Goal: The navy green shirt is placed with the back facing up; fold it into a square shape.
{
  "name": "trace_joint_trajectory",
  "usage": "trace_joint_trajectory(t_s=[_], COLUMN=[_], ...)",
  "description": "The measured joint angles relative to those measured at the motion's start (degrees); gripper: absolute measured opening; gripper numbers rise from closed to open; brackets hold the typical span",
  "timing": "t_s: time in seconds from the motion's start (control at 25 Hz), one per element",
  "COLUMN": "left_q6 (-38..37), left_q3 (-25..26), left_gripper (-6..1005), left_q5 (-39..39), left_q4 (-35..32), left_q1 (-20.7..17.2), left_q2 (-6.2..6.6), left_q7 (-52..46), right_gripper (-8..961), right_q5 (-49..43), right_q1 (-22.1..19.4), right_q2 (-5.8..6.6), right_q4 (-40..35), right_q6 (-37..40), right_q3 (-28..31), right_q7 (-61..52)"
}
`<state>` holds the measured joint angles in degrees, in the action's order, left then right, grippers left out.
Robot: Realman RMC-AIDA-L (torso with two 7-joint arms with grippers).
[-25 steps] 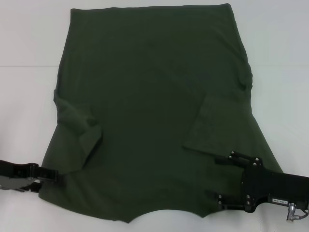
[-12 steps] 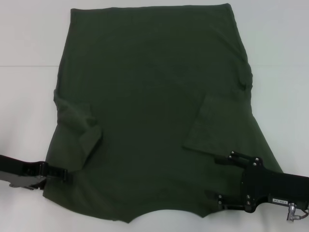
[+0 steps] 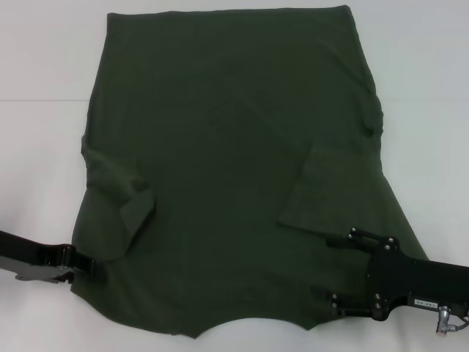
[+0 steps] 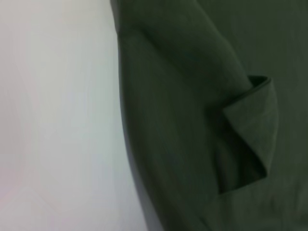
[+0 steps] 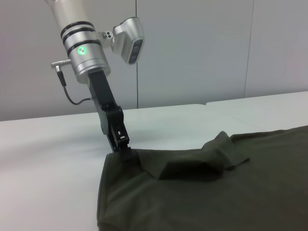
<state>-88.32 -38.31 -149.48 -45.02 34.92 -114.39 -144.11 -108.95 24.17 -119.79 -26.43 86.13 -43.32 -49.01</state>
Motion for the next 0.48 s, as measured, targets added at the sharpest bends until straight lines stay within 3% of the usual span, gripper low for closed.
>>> trace_joint_trajectory(t_s=[0.48], left_q6=[1.0], left_q3=[-0.9], left_gripper=[160], left_q5=[-0.6], left_q4=[0.5], left_q1=[0.2], left_q2=[0.05], left_q7=[-0.6], right_gripper=[904], right_q5=[0.1], right_q1=[0.1], right_q2=[0.07], right_q4=[-0.1], right_q6=[0.2], right_q3=[0.1], right_q7=[0.0])
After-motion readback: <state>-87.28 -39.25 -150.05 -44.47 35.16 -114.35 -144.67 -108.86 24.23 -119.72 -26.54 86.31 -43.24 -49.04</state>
